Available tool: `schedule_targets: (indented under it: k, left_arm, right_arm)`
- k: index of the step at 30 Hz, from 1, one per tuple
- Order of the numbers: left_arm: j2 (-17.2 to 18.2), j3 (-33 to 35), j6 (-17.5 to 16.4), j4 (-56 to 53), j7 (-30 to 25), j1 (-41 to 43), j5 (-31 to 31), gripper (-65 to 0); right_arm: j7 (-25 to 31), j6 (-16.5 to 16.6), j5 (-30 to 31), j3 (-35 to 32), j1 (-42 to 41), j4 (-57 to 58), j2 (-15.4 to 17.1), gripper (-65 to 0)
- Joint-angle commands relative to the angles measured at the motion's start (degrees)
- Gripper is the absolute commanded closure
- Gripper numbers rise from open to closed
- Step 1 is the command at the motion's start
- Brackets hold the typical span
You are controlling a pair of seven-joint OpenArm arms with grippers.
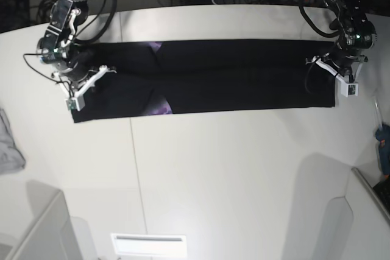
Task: Fold the T-shirt properly
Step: 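Regrasp the strip ends with both grippers and straighten it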
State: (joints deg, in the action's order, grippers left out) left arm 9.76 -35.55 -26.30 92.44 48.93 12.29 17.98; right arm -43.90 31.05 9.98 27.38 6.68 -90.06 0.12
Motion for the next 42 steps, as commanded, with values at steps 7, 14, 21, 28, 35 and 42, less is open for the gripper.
schedule_targets:
  k: [7,14,21,28,35,42]
  left_arm:
    - [0.57,-6.08,-0.11,6.50,-0.97,0.85,0.79,0.0]
    - [0.83,-12.41,-5.04,10.37,-0.97,4.36,12.84,0.0]
    - [3.21,-13.90,-5.30,5.36,-1.06,4.10,17.32,-21.4]
    - [3.47,-13.64,-5.30,-2.03,-1.23,0.41,17.14,-52.0]
    - [4.53,-9.42,-5.30,-7.13,-1.32,-1.88,16.97,-48.7]
    - [4.97,-6.78,-5.12,-14.25,-1.41,-3.28,16.97,-48.4]
  right_arm:
    - [0.16,0.12,0.35,-0.25,1.54,-10.91,-1.66,0.0]
    - [0.16,0.20,0.35,-0.61,4.80,-20.49,-4.12,0.0]
    - [0.43,0.20,0.35,-6.58,8.75,-22.33,-4.12,0.0]
    - [0.52,0.20,0.35,-8.87,9.98,-22.33,-4.56,0.0]
    - [0.34,0.20,0.35,-9.31,10.16,-22.33,-4.56,0.0]
    - [0.60,0.20,0.35,-9.22,11.30,-22.77,-4.56,0.0]
